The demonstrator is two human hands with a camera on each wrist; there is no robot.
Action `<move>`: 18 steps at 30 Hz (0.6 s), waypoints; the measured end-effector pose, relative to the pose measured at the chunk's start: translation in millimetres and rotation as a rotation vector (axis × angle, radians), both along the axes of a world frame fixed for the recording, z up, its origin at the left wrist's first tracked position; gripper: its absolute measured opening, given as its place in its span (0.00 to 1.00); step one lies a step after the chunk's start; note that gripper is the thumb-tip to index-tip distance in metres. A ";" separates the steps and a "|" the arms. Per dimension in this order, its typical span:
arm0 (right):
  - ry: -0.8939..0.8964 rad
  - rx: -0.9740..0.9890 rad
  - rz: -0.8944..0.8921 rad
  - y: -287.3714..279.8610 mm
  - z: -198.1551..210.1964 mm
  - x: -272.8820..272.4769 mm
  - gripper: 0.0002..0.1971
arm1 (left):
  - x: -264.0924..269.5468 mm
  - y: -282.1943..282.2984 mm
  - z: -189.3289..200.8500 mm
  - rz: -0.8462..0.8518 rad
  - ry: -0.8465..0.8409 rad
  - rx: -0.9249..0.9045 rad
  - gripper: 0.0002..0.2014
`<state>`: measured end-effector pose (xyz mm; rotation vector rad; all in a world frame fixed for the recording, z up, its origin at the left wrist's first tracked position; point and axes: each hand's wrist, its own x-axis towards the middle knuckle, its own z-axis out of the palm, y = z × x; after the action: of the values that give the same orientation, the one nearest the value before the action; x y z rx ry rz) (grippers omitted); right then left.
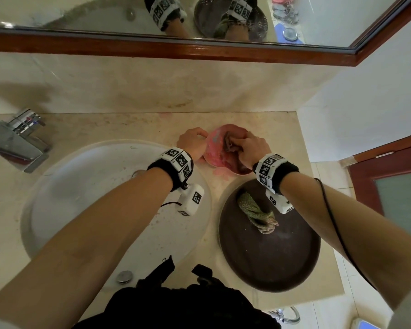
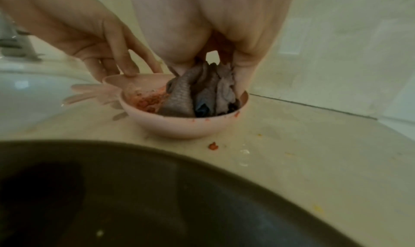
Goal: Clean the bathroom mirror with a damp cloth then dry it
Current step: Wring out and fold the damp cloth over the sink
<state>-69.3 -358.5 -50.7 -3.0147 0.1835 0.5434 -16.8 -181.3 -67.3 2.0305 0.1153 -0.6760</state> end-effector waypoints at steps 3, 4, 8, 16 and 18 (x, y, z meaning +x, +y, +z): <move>0.084 -0.050 0.062 0.6 0.2 -1.5 0.21 | 0.0 0.0 -0.5 -0.011 -0.004 -0.003 0.06; 0.104 -0.058 0.072 0.6 0.6 -2.1 0.20 | -0.2 0.1 -0.8 -0.013 -0.006 -0.003 0.06; 0.150 -0.038 0.106 -4.8 5.6 -0.9 0.18 | 0.0 0.3 0.3 -0.012 -0.022 0.009 0.07; 0.003 0.030 -0.114 -0.8 7.3 11.9 0.20 | 1.7 -1.3 3.3 0.004 -0.034 0.053 0.07; 0.031 0.010 -0.072 2.8 6.5 12.2 0.22 | 1.4 -0.5 3.3 0.004 -0.040 0.064 0.06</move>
<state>-57.1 -355.7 -44.2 -2.9784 0.2885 0.5824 -15.3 -181.8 -64.0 2.1037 0.1188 -0.6359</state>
